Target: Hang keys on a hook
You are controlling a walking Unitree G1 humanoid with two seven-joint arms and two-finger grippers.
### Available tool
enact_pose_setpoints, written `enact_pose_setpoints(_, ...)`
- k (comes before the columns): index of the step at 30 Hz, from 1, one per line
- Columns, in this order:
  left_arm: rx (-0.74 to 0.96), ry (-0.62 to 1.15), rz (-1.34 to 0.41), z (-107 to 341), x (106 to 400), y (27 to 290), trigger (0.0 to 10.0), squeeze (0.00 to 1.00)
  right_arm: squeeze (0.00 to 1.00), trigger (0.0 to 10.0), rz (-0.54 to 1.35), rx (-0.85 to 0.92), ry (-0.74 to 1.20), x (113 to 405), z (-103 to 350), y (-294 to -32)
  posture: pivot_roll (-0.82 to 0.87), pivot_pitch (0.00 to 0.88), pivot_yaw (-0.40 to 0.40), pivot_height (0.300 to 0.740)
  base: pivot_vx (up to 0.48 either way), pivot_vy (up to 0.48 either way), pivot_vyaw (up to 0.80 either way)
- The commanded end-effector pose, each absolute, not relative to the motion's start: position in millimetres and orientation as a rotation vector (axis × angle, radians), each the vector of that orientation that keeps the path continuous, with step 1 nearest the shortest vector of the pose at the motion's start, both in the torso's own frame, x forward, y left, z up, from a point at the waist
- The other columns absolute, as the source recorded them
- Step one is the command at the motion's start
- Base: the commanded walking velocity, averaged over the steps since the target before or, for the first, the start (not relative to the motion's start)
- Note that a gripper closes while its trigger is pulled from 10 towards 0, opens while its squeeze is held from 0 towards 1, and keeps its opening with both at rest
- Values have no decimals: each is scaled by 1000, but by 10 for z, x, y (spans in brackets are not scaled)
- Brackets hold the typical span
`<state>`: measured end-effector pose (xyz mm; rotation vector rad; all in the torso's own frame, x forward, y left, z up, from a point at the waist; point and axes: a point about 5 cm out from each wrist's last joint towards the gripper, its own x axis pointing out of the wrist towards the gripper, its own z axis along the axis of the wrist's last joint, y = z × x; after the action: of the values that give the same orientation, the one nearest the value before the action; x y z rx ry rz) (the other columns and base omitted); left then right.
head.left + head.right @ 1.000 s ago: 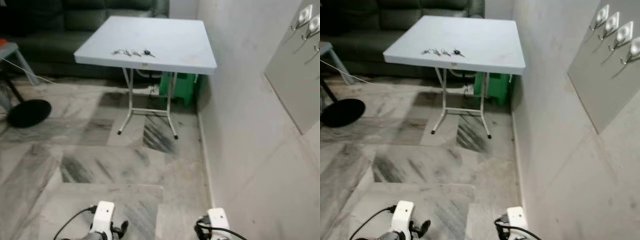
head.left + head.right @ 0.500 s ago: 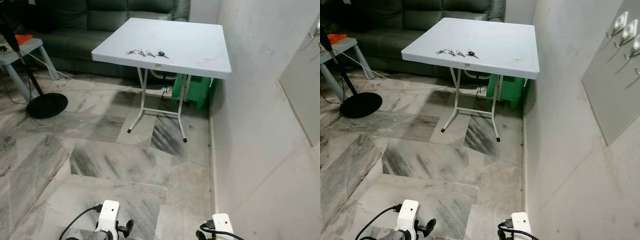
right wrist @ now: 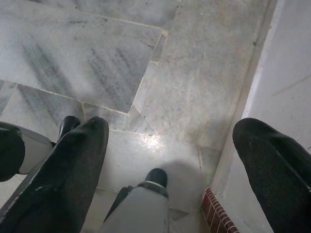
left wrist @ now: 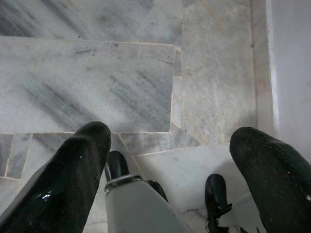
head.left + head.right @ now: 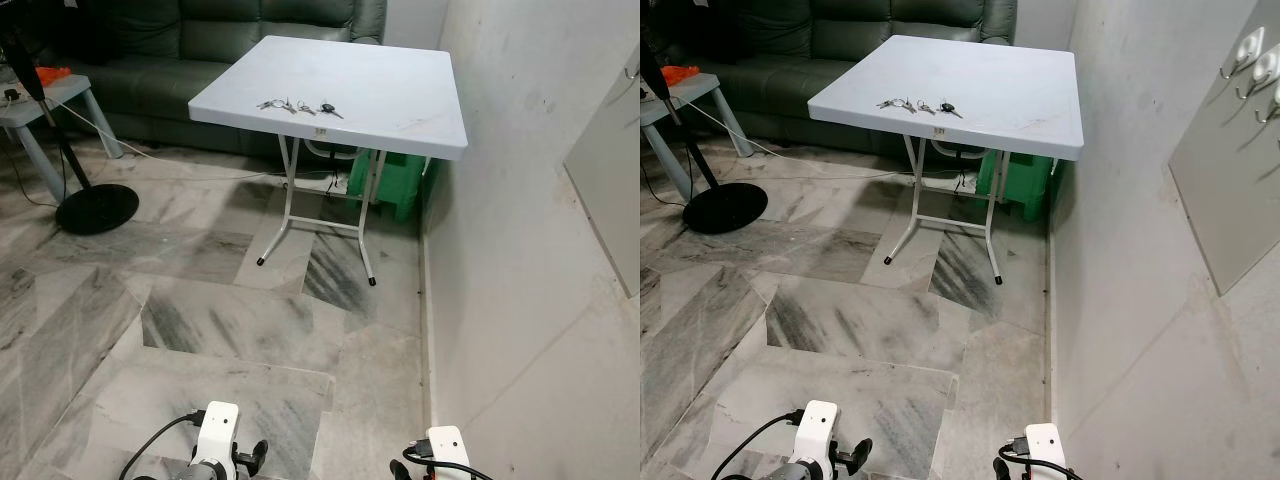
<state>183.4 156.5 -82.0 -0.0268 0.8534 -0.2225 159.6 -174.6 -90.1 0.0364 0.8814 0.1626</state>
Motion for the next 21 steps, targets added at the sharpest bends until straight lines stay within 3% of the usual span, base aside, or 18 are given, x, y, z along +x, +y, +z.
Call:
enact_pose_setpoints(1, -36, 864, -221, -834, 1804, 1579, 10000, 0, 0, 10000, 158, 50, 872, 1596, -896, -1757, -2, 0, -52, 740, 0, 461, 0)
enact_pose_setpoints(21, -48, 866, -220, -844, 1777, 1578, 10000, 0, 0, 10000, 160, 53, 870, 1576, -901, -1760, 4, 0, -57, 740, 0, 468, 0)
